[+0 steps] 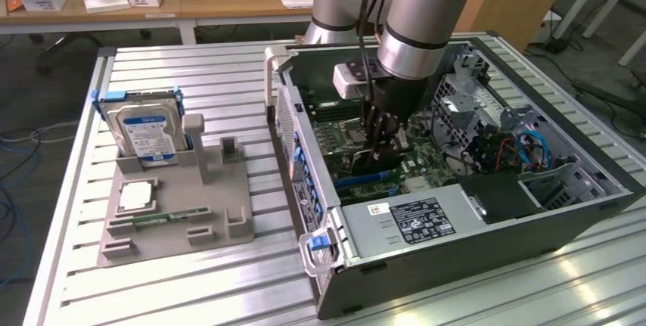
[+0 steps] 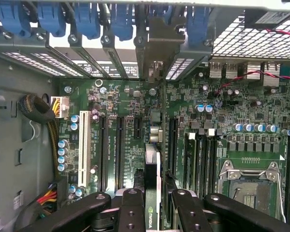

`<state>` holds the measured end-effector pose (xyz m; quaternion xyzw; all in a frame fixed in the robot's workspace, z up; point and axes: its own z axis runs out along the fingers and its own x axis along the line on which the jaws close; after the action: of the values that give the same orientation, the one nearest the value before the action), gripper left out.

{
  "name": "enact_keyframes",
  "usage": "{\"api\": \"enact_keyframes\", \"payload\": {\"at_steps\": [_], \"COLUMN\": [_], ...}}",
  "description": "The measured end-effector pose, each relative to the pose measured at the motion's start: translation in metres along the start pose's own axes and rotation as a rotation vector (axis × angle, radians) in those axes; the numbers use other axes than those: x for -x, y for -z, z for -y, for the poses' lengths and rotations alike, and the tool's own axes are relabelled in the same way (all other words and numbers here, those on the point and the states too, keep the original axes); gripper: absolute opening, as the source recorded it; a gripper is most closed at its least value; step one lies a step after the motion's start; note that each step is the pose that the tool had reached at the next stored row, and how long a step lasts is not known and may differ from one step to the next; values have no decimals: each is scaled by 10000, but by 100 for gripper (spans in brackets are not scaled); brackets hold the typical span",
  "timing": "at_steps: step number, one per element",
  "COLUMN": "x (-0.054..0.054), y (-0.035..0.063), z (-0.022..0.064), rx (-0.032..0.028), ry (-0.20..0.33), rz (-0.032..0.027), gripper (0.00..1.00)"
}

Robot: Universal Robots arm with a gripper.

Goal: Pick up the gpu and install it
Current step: 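Insert the gpu into the slot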

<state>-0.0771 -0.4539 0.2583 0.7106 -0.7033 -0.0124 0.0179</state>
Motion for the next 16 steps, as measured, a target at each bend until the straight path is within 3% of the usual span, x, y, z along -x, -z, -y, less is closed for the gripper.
{"api": "enact_keyframes", "payload": {"at_steps": [16], "x": [0], "y": [-97], "z": [-1], "rx": [4], "ry": [-1], "rz": [-4], "gripper": [27]}}
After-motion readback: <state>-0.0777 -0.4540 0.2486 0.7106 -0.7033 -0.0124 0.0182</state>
